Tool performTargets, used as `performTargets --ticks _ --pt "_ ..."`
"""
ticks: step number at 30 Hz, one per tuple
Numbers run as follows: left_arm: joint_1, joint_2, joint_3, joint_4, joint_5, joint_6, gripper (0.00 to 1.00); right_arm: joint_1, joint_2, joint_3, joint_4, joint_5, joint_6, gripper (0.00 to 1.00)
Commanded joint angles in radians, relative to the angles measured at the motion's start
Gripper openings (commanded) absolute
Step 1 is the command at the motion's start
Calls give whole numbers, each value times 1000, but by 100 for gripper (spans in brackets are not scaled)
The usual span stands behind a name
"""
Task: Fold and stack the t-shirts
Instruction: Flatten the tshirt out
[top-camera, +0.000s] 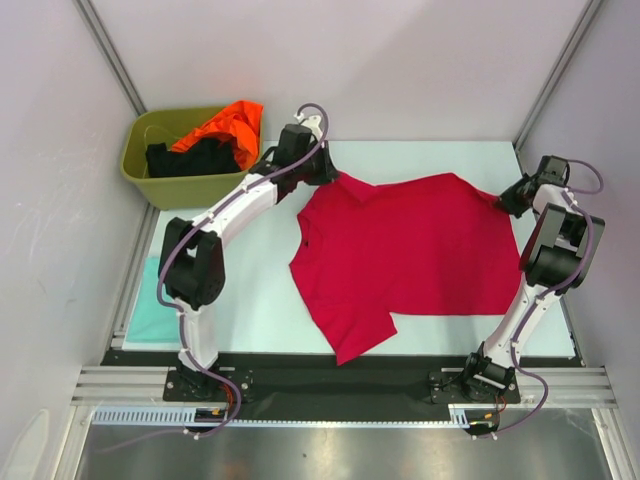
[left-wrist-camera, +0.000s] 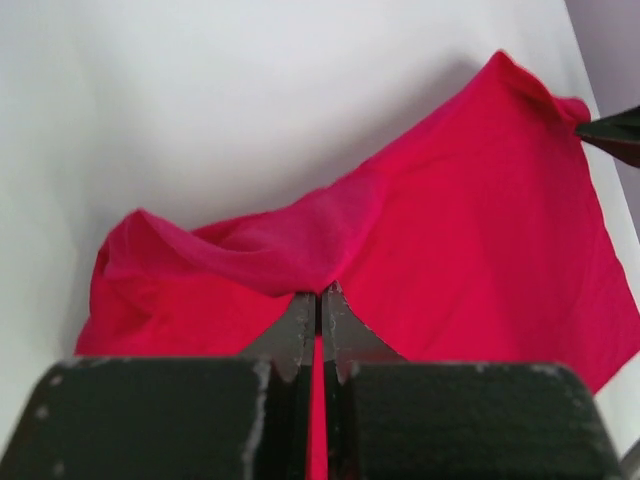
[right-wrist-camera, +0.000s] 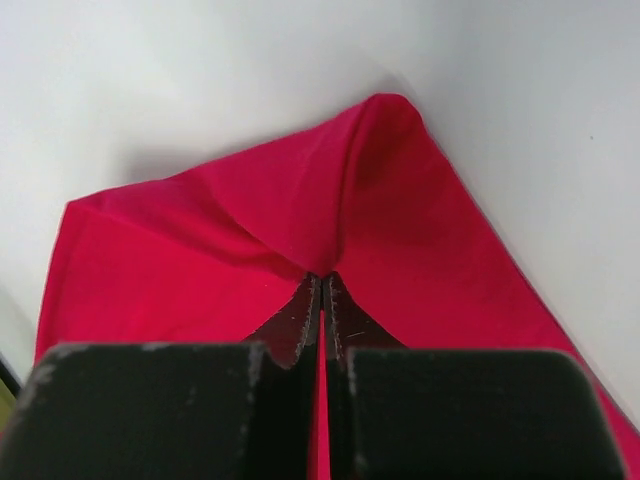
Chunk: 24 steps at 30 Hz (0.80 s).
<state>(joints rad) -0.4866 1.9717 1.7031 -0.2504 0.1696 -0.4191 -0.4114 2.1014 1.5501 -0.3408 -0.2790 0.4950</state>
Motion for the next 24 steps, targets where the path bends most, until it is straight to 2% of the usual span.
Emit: performTargets --ticks 1,5,10,13,14,16,17,20,24 --pt "-3 -89 -52 -46 34 -35 0 -7 -69 -7 -13 -6 27 0" --pt "-4 -129 -131 -49 67 -61 0 -9 -98 -2 -50 18 7 0" --pt "0 -198 -85 -62 15 -14 0 -1 -181 -8 -32 -23 4 0" --pt "9 -182 106 -130 -1 40 0 0 -274 -13 0 -52 13 0" --pt "13 -174 233 -148 1 57 0 3 -305 -10 26 -60 19 0" --pt "13 -148 367 -184 25 109 0 3 -404 -7 92 -87 51 0" --pt "19 -142 480 -179 47 120 0 5 -437 -4 117 -97 62 0" --pt "49 -171 584 -89 111 94 0 3 -552 24 181 -126 108 0" --pt "59 -266 610 18 136 91 0 -3 -701 28 264 -150 165 0"
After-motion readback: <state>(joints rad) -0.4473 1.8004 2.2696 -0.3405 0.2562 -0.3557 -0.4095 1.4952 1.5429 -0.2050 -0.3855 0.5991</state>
